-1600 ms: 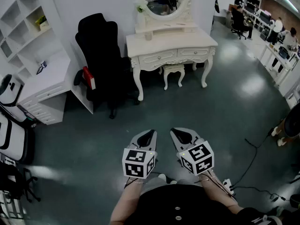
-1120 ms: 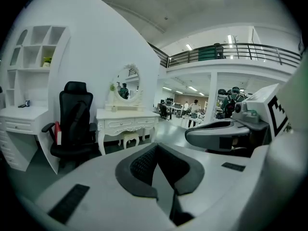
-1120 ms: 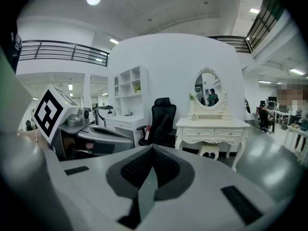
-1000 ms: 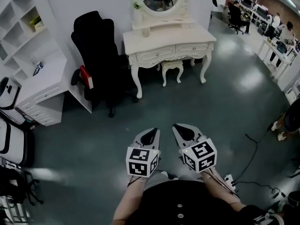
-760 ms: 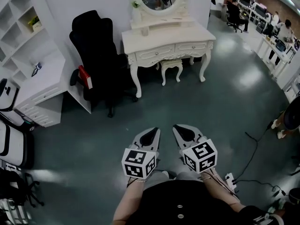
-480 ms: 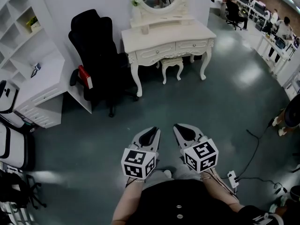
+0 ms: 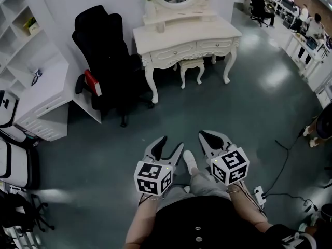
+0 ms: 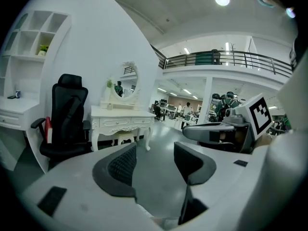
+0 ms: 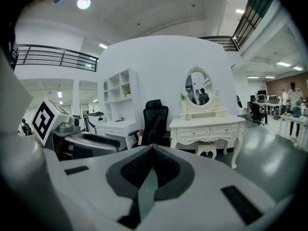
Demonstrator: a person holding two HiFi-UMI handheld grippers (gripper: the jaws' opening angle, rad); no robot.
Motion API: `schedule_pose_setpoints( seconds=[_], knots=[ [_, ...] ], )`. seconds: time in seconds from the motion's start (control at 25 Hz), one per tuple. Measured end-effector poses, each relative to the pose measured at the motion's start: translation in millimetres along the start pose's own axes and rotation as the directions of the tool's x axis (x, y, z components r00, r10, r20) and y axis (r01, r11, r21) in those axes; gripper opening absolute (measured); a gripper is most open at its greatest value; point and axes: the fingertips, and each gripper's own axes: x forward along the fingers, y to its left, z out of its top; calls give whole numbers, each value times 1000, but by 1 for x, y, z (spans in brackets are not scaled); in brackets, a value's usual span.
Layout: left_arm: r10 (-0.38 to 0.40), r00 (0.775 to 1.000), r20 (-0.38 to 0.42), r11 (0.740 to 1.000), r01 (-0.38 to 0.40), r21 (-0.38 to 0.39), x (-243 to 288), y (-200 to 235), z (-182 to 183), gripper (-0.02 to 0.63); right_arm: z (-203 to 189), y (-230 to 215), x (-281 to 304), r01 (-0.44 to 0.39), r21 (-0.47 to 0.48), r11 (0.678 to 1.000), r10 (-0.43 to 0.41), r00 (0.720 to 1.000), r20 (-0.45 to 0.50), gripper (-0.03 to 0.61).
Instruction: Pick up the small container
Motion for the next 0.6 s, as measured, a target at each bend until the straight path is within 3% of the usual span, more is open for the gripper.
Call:
schedule_pose_setpoints(
  seconds=[0.24, 0.6],
  knots=[
    [13, 1000, 2, 1000, -13, 2, 35, 26, 18, 224, 11, -31, 38, -15, 3, 1000, 15, 1000, -13, 2],
    [72, 997, 14, 997, -73, 27, 119, 89, 77, 224, 49, -91, 129, -79, 11, 997, 79, 997, 4, 2]
  ],
)
